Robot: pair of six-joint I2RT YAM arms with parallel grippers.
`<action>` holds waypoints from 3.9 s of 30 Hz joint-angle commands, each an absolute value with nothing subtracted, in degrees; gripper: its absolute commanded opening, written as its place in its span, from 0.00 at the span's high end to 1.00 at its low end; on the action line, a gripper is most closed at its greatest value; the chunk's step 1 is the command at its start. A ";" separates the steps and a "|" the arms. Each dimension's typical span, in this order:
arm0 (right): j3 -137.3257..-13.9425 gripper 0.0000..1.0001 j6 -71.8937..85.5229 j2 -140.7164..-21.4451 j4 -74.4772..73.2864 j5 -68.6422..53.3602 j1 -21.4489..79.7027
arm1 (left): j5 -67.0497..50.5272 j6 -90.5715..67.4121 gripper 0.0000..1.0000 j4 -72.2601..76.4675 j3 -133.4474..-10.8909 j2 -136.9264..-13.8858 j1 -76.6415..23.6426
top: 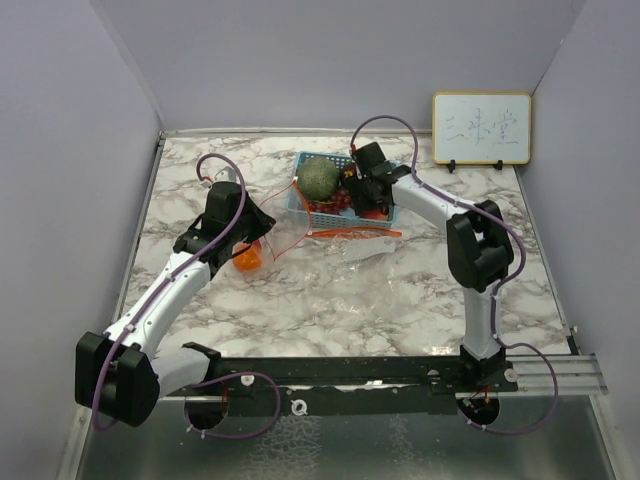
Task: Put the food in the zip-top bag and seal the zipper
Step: Pick up the fake fruit from the bin, then place the fake fruit in the zipper food storage bag, then pick up the fake fruit from the bin.
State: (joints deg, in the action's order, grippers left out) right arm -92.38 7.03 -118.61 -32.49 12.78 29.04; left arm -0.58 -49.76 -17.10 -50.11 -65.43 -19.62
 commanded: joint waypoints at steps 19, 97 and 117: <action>-91.07 0.94 25.07 -99.78 -4.62 -40.86 36.16 | -2.88 -50.82 1.00 -15.10 -50.28 -64.88 -19.38; -85.18 0.98 13.22 -106.13 -9.35 6.69 32.78 | -4.86 -49.29 1.00 -14.29 -50.84 -67.11 -17.05; -95.59 0.98 19.70 -93.31 -14.93 -21.39 32.85 | -7.14 -50.88 1.00 -12.31 -49.79 -67.75 -17.07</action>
State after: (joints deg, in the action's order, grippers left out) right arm -91.55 17.21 -97.47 -16.25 -10.92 32.71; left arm -5.17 -50.52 -14.46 -50.11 -67.29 -17.32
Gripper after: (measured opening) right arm 0.028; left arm 0.012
